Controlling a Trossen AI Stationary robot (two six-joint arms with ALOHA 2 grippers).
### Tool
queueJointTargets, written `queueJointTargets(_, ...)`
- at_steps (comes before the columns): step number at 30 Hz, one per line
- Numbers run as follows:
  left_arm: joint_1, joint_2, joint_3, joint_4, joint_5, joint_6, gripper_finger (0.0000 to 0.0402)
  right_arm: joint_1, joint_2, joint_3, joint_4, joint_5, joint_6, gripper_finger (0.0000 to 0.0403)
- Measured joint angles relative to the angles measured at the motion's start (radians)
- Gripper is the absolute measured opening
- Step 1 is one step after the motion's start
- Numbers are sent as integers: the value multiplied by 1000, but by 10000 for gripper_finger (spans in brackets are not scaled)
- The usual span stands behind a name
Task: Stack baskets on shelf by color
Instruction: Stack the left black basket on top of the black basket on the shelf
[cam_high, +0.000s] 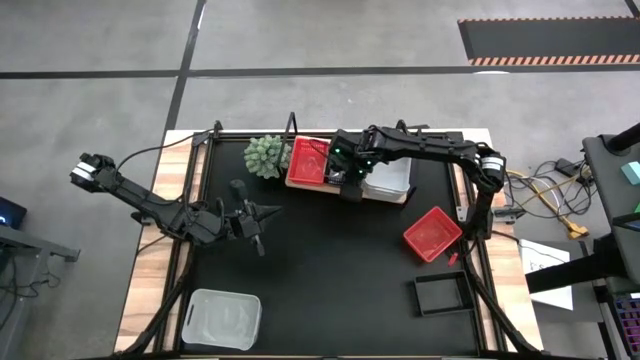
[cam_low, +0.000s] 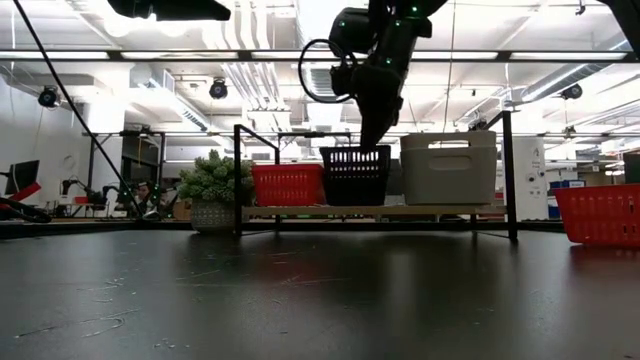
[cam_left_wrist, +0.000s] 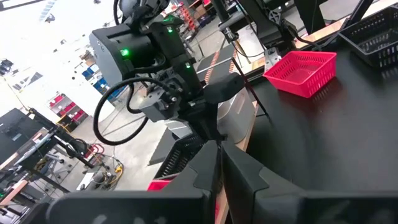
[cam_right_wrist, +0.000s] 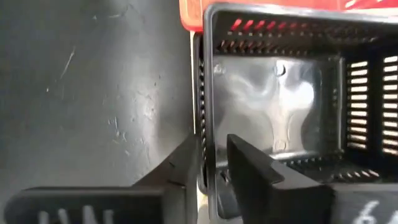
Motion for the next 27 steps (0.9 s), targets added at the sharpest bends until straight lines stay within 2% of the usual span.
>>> queueJointTargets(4,0,0,0,0,0,0,5,0,0,24,-5,0,18,107)
queueJointTargets(8,0,0,0,0,0,0,5,0,0,47,-4,3,12,110)
queueJointTargets(11,0,0,0,0,0,0,5,0,-1,54,8,8,12,93)
queueJointTargets(18,0,0,0,0,0,0,5,0,6,53,34,10,18,16)
queueJointTargets(27,0,0,0,0,0,0,5,0,57,52,32,10,18,9)
